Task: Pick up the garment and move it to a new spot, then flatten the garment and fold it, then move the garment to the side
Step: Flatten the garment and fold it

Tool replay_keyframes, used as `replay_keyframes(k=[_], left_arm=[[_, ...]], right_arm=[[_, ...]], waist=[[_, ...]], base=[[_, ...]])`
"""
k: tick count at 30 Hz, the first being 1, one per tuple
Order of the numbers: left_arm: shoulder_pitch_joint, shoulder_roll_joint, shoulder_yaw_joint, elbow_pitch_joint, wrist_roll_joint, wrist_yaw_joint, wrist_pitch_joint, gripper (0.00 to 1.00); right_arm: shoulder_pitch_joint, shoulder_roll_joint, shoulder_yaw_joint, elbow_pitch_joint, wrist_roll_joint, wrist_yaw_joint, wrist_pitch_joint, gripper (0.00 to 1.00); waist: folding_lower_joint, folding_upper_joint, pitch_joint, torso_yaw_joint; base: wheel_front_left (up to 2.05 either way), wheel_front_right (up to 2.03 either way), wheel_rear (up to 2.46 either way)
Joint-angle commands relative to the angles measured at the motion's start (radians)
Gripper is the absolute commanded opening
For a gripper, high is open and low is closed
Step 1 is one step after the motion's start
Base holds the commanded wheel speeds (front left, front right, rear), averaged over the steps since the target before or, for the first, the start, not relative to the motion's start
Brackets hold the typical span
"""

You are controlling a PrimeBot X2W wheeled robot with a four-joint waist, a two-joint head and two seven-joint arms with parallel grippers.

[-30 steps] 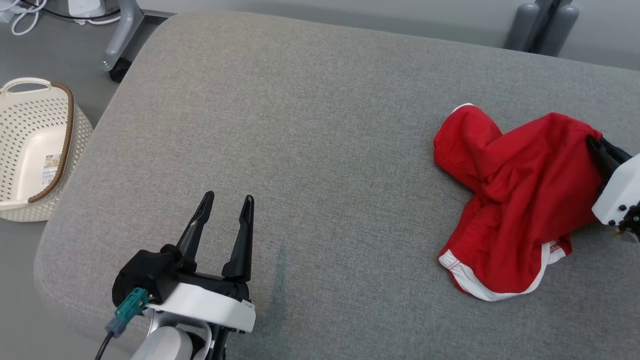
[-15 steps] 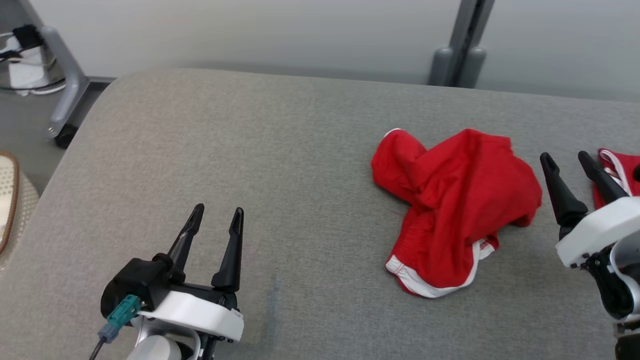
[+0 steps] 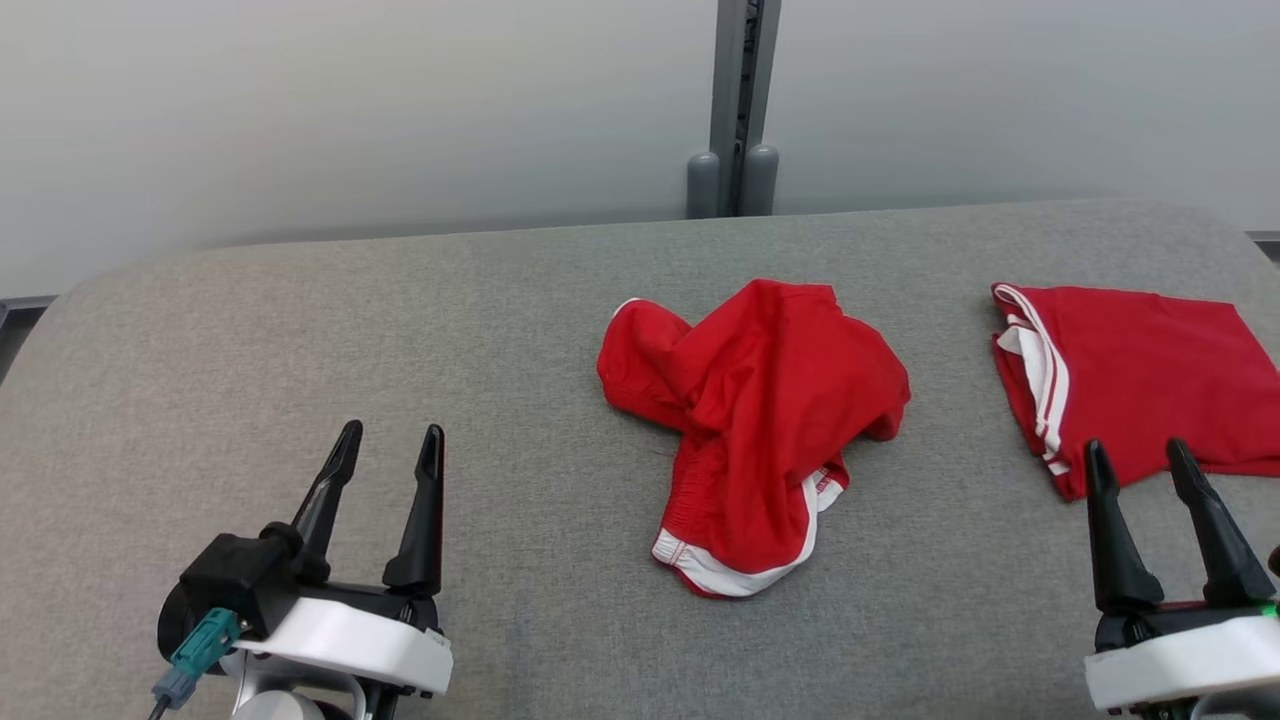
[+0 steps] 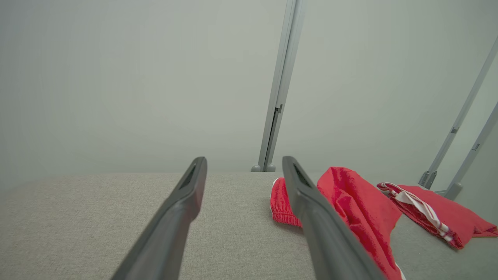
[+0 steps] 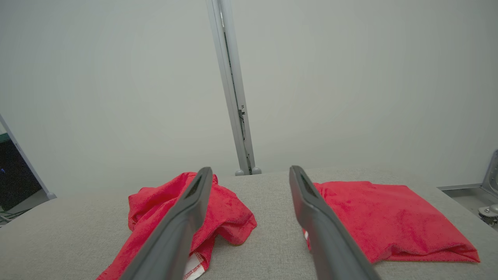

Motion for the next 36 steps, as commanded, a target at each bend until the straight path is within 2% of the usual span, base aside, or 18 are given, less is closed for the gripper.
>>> replay_keyframes(k=[1, 5, 9, 15, 20, 26, 32, 33, 35, 36], left_arm=[[0.004, 0.006, 0.002, -0.004, -0.006, 0.005, 0.001, 1.0], [-0.008, 0.009, -0.014, -0.008, -0.012, -0.011, 0.026, 1.0], [-0.046, 0.006, -0.071, 0.012, -0.043, -0.066, 0.128, 1.0], [-0.128, 0.012, -0.197, 0.088, -0.114, -0.187, 0.392, 1.0], [-0.209, 0.023, -0.266, 0.151, -0.168, -0.253, 0.564, 1.0], [-0.304, 0.029, -0.32, 0.236, -0.2, -0.283, 0.646, 1.0], [-0.36, 0.032, -0.365, 0.291, -0.219, -0.291, 0.651, 1.0], [-0.368, 0.03, -0.371, 0.3, -0.225, -0.291, 0.646, 0.96], [-0.38, 0.029, -0.389, 0.309, -0.232, -0.292, 0.635, 0.75], [-0.387, 0.03, -0.4, 0.309, -0.237, -0.292, 0.63, 0.36]], right_arm=[[0.015, 0.008, -0.011, -0.006, -0.009, 0.001, -0.014, 1.0], [0.035, 0.028, -0.016, -0.021, -0.018, 0.001, -0.022, 1.0], [0.021, 0.034, -0.019, -0.03, -0.018, 0.001, -0.017, 1.0], [0.0, 0.025, -0.023, -0.037, -0.022, 0.001, -0.009, 1.0], [-0.018, 0.024, -0.007, -0.04, -0.024, 0.001, -0.003, 1.0], [-0.041, 0.031, 0.002, -0.034, -0.022, 0.001, -0.012, 1.0], [-0.055, 0.037, 0.013, -0.021, -0.02, 0.001, -0.029, 1.0], [-0.055, 0.038, 0.013, -0.018, -0.02, 0.001, -0.031, 1.0], [-0.056, 0.039, 0.013, -0.013, -0.02, 0.001, -0.037, 1.0], [-0.055, 0.04, 0.011, -0.009, -0.02, 0.001, -0.04, 1.0]], waist=[[0.0, 0.0, 0.002, -0.016], [0.0, 0.0, 0.015, -0.027], [0.0, 0.0, 0.03, -0.033], [0.0, 0.0, 0.051, -0.058], [0.0, 0.0, 0.082, -0.093], [0.0, 0.0, 0.133, -0.136], [0.0, 0.0, 0.159, -0.158], [0.0, 0.0, 0.161, -0.159], [0.0, 0.0, 0.163, -0.158], [0.0, 0.0, 0.162, -0.156]], base=[[0.0, 0.0, 0.0], [0.0, 0.0, 0.0], [0.0, 0.0, 0.0], [0.0, 0.0, 0.0], [0.0, 0.0, 0.0], [0.0, 0.0, 0.0], [0.0, 0.0, 0.0], [0.0, 0.0, 0.0], [0.0, 0.0, 0.0], [0.0, 0.0, 0.0]])
